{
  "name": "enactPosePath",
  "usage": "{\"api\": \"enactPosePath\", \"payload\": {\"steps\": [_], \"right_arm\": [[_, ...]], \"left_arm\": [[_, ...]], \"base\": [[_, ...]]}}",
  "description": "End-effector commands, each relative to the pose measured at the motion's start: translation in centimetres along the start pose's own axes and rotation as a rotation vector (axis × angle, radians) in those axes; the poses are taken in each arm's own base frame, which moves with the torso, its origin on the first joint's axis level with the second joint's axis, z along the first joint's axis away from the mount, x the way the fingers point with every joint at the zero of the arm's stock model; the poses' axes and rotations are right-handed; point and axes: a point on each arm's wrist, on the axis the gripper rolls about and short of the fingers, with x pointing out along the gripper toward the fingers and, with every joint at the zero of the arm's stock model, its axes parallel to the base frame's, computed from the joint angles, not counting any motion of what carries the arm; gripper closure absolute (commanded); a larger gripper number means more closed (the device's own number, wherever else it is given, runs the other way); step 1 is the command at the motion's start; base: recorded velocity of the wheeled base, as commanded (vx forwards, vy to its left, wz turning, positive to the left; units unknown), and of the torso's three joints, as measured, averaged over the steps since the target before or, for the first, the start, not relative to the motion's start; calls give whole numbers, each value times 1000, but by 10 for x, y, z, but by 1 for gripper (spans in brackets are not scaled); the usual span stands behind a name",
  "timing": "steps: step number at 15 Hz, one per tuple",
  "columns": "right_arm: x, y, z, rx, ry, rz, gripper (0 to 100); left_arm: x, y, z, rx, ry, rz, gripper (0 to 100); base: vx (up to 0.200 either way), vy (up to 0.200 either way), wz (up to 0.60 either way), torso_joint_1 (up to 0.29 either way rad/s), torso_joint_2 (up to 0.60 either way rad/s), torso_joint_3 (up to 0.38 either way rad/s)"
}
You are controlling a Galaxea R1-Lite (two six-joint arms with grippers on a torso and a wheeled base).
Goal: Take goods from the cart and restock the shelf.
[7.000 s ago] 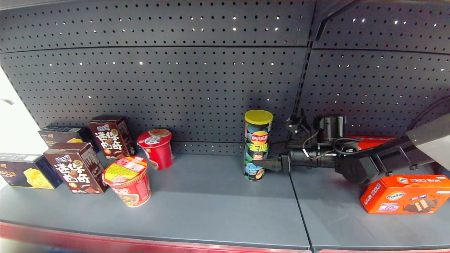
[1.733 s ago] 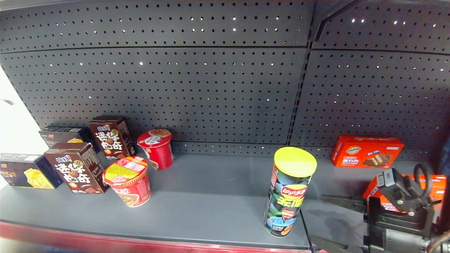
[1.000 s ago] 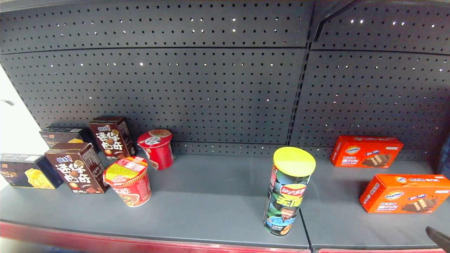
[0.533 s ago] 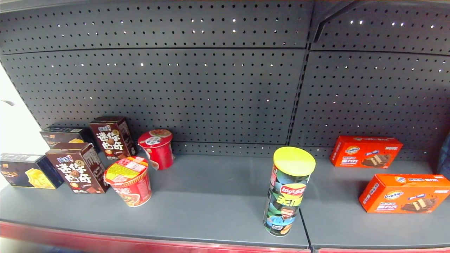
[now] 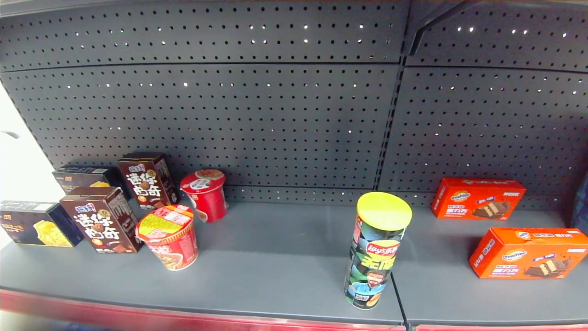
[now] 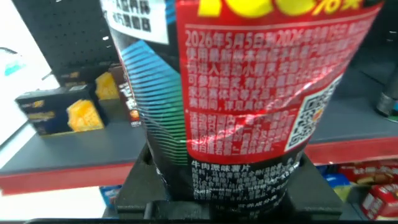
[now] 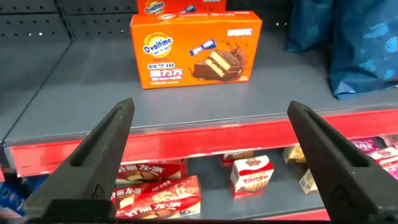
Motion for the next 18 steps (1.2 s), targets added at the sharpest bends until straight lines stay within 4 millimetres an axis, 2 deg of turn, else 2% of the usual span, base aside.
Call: {"api": "enactPosePath", "payload": {"steps": [1, 4, 10, 13, 15, 18], "right_arm": [[0, 0, -1, 1, 3, 6, 0], [0, 1, -1, 3, 3, 24, 0], [0, 1, -1, -2, 3, 26, 0], [0, 1, -1, -3, 5, 58, 0], [0, 2, -1, 0, 5, 69, 0], [0, 2, -1, 3, 5, 96, 0]], "left_arm": [[0, 0, 0, 0, 2, -7, 100], [2, -1, -4, -5, 16, -21, 100], [-1, 0, 4, -2, -15, -35, 100], [-2, -1, 16, 2, -43, -113, 100], [2, -2, 30, 3, -43, -219, 100], [24, -2, 45, -19, 35, -316, 100]], "base": [[0, 0, 0, 0, 0, 0], [0, 0, -200, 2, 1, 1], [0, 0, 0, 0, 0, 0], [0, 0, -400, 0, 5, 5], [0, 0, 0, 0, 0, 0], [0, 0, 0, 0, 0, 0]]}}
